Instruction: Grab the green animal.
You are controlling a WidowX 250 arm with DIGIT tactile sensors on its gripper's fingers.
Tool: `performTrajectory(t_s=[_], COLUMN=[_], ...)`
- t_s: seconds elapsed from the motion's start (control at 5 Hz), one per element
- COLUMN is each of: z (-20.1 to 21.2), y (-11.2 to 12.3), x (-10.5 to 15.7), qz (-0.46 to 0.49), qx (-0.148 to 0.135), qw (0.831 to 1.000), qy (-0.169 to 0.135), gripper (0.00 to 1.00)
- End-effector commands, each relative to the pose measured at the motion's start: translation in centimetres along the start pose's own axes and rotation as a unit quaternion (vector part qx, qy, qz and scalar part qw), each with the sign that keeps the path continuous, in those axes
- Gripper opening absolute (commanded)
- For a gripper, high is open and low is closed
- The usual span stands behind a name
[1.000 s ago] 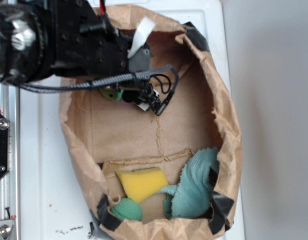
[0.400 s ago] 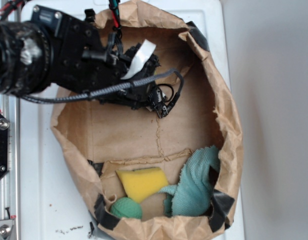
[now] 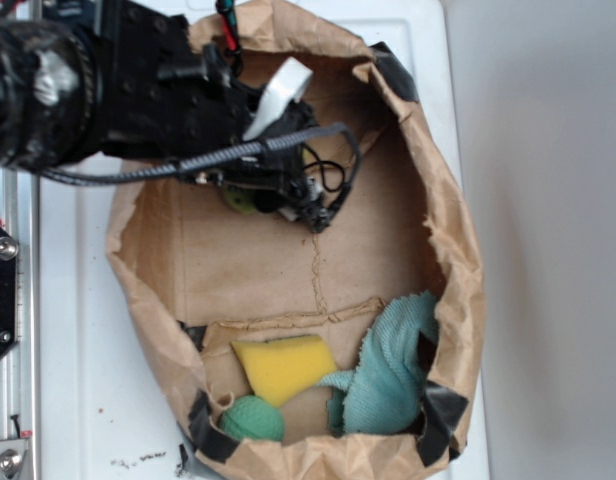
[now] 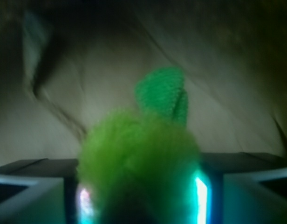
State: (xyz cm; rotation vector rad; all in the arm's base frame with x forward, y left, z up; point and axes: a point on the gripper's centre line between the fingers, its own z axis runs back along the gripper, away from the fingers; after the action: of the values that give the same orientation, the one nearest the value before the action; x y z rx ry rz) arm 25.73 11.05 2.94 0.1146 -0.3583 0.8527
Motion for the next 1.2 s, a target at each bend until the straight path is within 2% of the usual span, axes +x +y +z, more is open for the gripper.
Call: performTrajectory(t_s=[0.0, 0.2, 0.4, 0.6, 0.8, 1.0], z=[8.8, 11.0, 13.2, 16.1, 17.3, 17.8], y=[-0.7, -1.8, -3.6, -5.3, -6.7, -8.2], x=[4.5, 4.9, 4.1, 2.4, 1.3, 0.1], qz=[-0.021, -0.040, -0.070, -0.123, -0.166, -0.192], qx=[-0.046, -0.061, -0.063, -0.079, -0.079, -0.066], qw=[0.999, 0.997, 0.995, 0.989, 0.983, 0.979], qy=[0.007, 0.009, 0.011, 0.012, 0.023, 0.020], gripper=[0.00, 0.00, 0.00, 0.00, 0.00, 0.00])
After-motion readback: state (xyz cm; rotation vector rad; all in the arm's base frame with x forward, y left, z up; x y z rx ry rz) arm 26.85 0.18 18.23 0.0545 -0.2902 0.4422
